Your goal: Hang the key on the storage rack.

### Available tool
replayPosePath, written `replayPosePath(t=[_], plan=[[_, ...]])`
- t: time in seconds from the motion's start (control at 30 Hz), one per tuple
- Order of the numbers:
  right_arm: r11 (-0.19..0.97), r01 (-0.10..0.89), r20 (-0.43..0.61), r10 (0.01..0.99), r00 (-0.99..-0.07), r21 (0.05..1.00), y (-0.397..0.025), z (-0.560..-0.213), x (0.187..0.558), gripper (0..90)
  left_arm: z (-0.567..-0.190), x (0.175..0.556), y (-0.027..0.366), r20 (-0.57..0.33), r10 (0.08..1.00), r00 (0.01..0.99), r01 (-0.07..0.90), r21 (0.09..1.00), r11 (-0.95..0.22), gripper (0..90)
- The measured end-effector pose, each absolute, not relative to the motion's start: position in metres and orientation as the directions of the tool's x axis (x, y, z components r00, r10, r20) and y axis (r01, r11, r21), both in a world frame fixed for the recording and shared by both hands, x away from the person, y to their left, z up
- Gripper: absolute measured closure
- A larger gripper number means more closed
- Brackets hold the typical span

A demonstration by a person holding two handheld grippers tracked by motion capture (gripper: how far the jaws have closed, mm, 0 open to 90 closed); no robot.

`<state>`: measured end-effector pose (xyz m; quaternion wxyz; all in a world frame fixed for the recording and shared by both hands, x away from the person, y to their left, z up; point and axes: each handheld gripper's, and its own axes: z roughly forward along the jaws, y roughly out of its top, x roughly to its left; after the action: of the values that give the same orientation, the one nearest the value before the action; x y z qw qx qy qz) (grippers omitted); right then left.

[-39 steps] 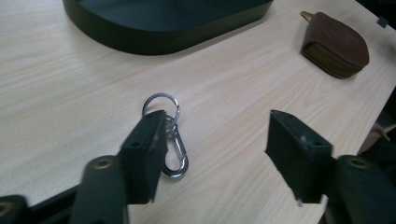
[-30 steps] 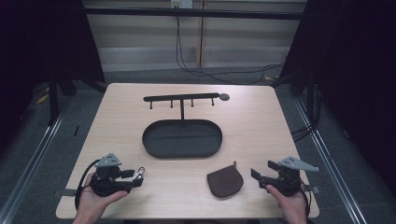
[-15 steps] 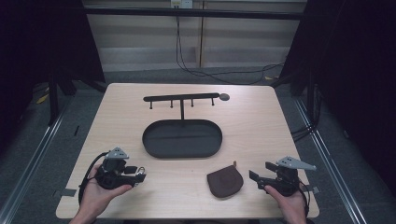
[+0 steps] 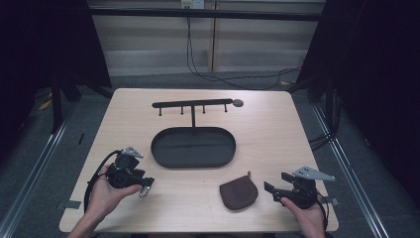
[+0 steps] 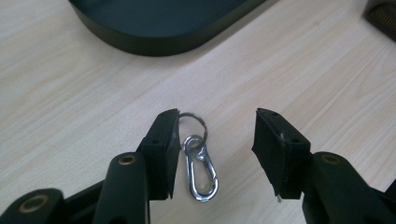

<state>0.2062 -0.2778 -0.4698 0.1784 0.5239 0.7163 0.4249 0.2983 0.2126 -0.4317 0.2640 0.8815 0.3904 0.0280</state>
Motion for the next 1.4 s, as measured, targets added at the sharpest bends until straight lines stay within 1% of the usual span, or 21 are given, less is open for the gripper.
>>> replayPosePath(t=[0.23, 0.27, 0.4, 0.53, 0.6, 0.7, 0.87, 1.0, 1.4], plan=[[0.096, 0.604, 0.188, 0.901, -0.390, 0.791, -0.277, -0.470, 0.207, 19.4, -0.443, 0.311, 0.208, -0.167, 0.708, 0.686, 0.699, 0.419, -0.579, 52.8], [0.094, 0.605, 0.190, 0.902, -0.388, 0.791, -0.278, -0.470, 0.207, 19.2, -0.447, 0.313, 0.205, -0.157, 0.711, 0.686, 0.703, 0.396, -0.591, 52.5], [0.091, 0.610, 0.195, 0.901, -0.387, 0.787, -0.278, -0.471, 0.208, 19.1, -0.450, 0.317, 0.203, -0.149, 0.719, 0.679, 0.713, 0.368, -0.597, 52.0], [0.092, 0.612, 0.196, 0.901, -0.386, 0.785, -0.278, -0.471, 0.208, 19.1, -0.450, 0.319, 0.201, -0.129, 0.734, 0.667, 0.719, 0.369, -0.588, 52.8], [0.092, 0.613, 0.195, 0.902, -0.386, 0.785, -0.278, -0.471, 0.208, 19.1, -0.450, 0.320, 0.198, -0.124, 0.718, 0.685, 0.709, 0.343, -0.617, 54.4], [0.092, 0.615, 0.195, 0.903, -0.384, 0.783, -0.278, -0.471, 0.208, 19.1, -0.450, 0.321, 0.195, -0.124, 0.714, 0.689, 0.707, 0.332, -0.625, 56.0], [0.096, 0.615, 0.193, 0.902, -0.385, 0.782, -0.278, -0.472, 0.208, 19.1, -0.453, 0.324, 0.190, -0.132, 0.700, 0.701, 0.702, 0.301, -0.646, 55.8], [0.096, 0.616, 0.194, 0.902, -0.386, 0.782, -0.278, -0.472, 0.208, 19.1, -0.459, 0.326, 0.185, -0.116, 0.695, 0.710, 0.697, 0.263, -0.667, 55.8], [0.105, 0.620, 0.187, 0.903, -0.388, 0.778, -0.277, -0.472, 0.209, 19.3, -0.466, 0.327, 0.180, -0.082, 0.700, 0.710, 0.695, 0.242, -0.677, 58.7]])
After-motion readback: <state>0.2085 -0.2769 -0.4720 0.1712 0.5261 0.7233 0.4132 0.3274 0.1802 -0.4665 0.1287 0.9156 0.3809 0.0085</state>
